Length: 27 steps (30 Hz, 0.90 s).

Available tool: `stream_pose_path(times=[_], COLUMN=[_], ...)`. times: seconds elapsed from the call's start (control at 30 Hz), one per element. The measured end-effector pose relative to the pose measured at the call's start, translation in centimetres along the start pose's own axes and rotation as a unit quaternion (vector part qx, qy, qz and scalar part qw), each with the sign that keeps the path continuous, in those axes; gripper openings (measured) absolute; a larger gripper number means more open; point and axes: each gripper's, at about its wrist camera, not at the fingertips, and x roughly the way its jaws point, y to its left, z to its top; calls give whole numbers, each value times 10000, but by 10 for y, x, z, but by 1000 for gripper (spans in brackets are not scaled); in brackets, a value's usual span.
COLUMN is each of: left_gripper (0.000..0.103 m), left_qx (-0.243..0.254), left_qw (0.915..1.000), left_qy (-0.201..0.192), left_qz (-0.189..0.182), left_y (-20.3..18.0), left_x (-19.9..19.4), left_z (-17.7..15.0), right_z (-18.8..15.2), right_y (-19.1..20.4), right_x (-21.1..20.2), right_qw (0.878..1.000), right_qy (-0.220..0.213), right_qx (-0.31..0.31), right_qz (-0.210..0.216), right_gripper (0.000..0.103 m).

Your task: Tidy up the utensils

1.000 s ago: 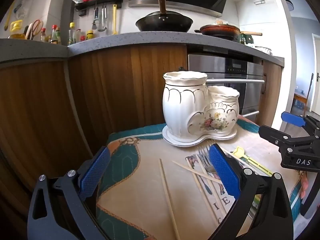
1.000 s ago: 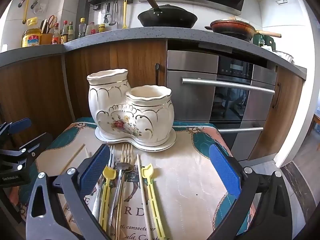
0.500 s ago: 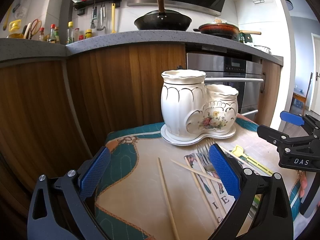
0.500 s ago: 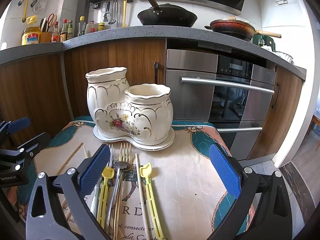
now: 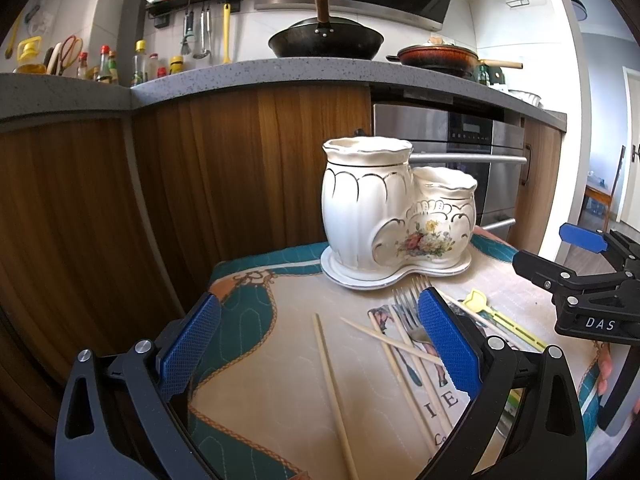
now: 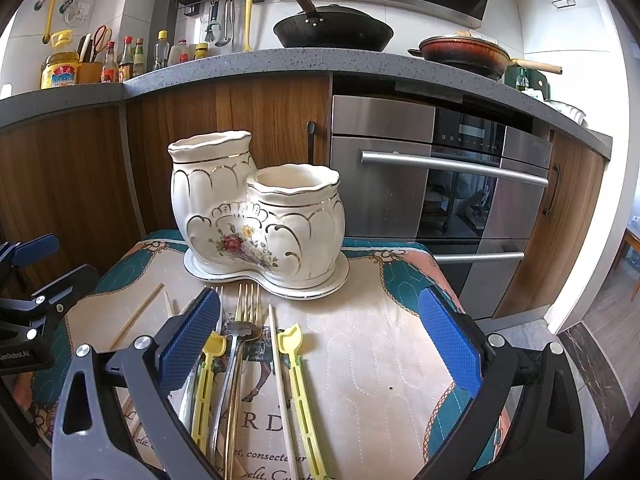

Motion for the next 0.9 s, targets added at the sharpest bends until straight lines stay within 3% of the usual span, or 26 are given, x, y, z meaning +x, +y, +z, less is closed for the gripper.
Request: stream_pose_path(times=[0.9], left_gripper=[98], left_qx=[3], left_qw=[10000], left_qy=[17], left_qz=[-1], left_y=[-1], left_x=[0], left_z=[-2], right_z=[-1], right_y=[-1], right_x=[2], right_qw=[10000], right_qy=[34], right_qx=[-19], right_qz=[-18], right_gripper=[98])
